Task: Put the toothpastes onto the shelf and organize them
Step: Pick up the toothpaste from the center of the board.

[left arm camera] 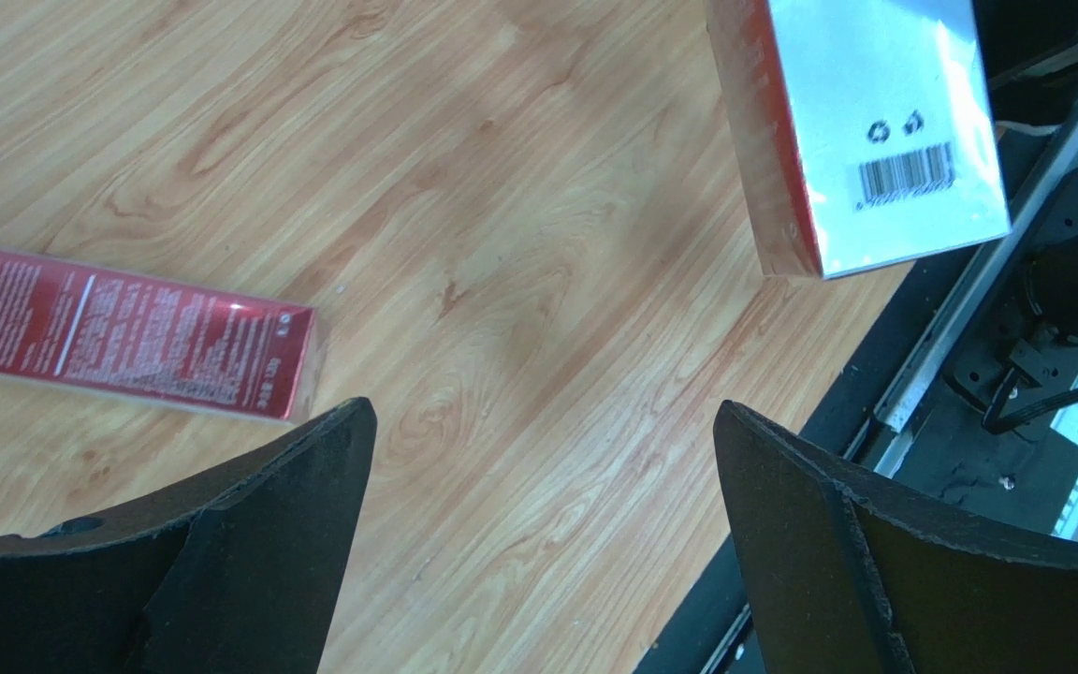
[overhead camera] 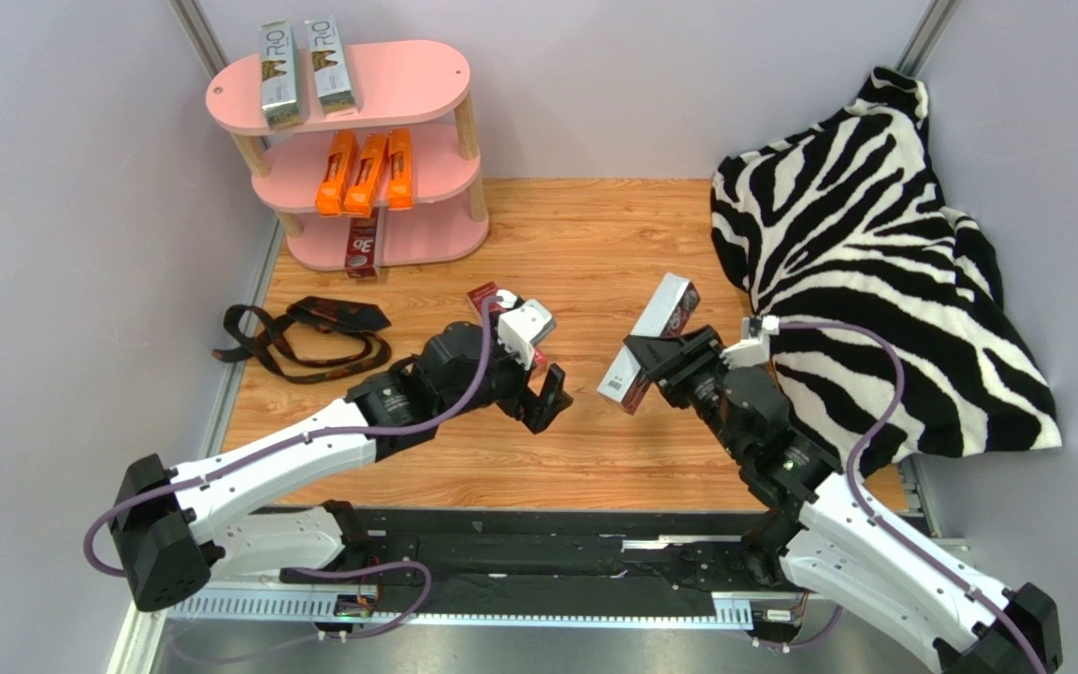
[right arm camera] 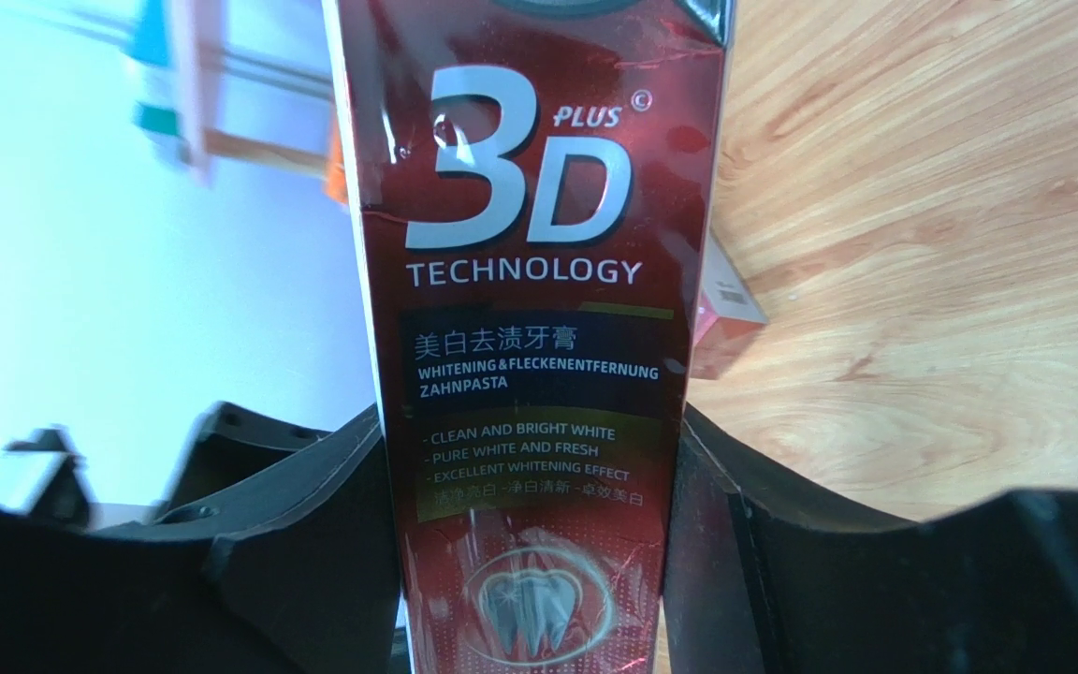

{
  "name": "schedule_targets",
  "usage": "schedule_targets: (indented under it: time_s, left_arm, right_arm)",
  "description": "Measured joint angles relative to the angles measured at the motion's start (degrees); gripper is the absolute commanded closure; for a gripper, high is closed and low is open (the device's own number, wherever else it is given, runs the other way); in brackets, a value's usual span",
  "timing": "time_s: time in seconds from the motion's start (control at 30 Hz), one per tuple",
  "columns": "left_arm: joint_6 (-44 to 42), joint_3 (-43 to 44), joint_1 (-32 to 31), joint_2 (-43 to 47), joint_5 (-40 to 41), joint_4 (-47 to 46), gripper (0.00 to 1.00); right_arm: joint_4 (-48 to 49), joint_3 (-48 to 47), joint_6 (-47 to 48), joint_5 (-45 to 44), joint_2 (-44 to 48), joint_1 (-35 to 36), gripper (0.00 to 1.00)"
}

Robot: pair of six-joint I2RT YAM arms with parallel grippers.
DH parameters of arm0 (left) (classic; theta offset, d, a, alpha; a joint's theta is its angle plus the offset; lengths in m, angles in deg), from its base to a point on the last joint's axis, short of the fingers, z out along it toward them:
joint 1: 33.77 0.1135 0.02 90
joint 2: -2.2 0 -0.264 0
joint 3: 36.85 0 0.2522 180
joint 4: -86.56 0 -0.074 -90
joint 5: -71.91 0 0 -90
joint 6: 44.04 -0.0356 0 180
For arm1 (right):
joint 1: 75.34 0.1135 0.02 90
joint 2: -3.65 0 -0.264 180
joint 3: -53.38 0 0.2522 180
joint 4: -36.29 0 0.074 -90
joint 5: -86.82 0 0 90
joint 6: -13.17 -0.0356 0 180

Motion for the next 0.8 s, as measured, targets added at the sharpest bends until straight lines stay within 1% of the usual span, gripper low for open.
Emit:
schedule_targets:
  time_s: [0.13,0.3,0.43,0.53,0.8]
  left_arm:
    - [-0.9,1.0,-2.3,-2.6,-0.1,-2.0,0.01]
    - [-2.5,5.5,-7.2,-7.5,1.4,-3.3,0.01]
    - [-3.8,8.3,-11.9,-11.1,3.6,-4.7,0.01]
    - [-4.4,9.7,-13.9,-13.2,4.7,-5.5,0.01]
    - [-5.9,13.4,-15.3,-19.4,8.3,-6.1,0.01]
  right_arm:
    - [1.5,3.8,-5.9,-2.3,6.8,0.0,0.39]
    - [3.6,8.8,-12.5,-5.1,12.4,0.0,0.38]
    - [3.4,10.1,-15.7,-6.6,13.4,0.0,0.37]
    - [3.2,10.1,-17.1,-7.1,14.1,0.0,0.36]
    - [3.0,10.3,-19.2,-7.7,16.0,0.0,0.34]
